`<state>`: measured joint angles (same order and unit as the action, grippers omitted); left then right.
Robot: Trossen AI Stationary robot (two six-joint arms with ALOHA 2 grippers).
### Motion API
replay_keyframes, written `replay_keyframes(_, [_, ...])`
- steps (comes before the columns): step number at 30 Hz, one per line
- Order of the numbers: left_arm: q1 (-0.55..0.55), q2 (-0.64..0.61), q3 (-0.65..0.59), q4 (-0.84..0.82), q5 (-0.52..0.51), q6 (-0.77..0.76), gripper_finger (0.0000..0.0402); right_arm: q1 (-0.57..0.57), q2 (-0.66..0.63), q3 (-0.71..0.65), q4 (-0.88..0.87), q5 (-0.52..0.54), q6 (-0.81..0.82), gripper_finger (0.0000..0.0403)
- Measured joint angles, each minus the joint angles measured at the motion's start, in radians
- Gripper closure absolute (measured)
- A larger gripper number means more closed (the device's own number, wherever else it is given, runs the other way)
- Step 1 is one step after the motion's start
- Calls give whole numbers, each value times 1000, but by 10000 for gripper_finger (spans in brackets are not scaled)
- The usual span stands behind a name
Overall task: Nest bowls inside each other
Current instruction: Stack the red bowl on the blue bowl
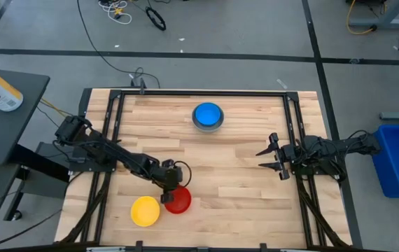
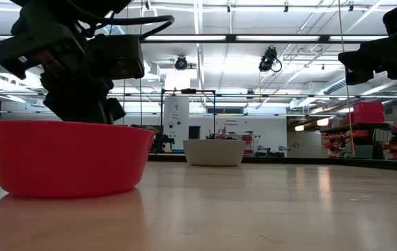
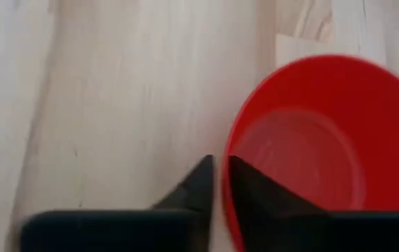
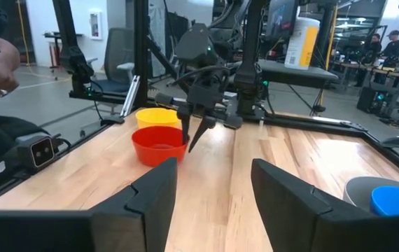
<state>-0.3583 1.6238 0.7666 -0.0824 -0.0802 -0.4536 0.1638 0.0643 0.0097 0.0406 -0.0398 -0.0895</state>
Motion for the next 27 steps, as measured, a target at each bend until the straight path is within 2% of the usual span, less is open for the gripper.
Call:
replay_keyframes(2, [7,0,-3,17,-35,19,387,0,0,0,-3,1,-6,208])
replay_keyframes(7, [82,-3,-3,150,-155,149,395,0,0,0,-16,1,-26,214])
replay_keyframes(10, [163,-8,-3,303,-166,267,395,0,0,0,-20,2,-31,216])
replay_keyframes(12, [230,-8,-1,397,-148,341,395,0,0,0,-25,2,-31,217])
replay_keyframes(15, [348,-8,34,453,-133,450,395,0,0,0,-26,2,-31,217])
replay_keyframes(18, [477,-8,88,429,-97,522,395,0,0,0,-25,2,-31,214])
replay_keyframes(22, [643,-8,175,384,30,549,395,0,0,0,-25,3,-31,210])
replay_keyframes(27, [784,18,291,268,149,584,396,0,2,0,-25,4,-31,208])
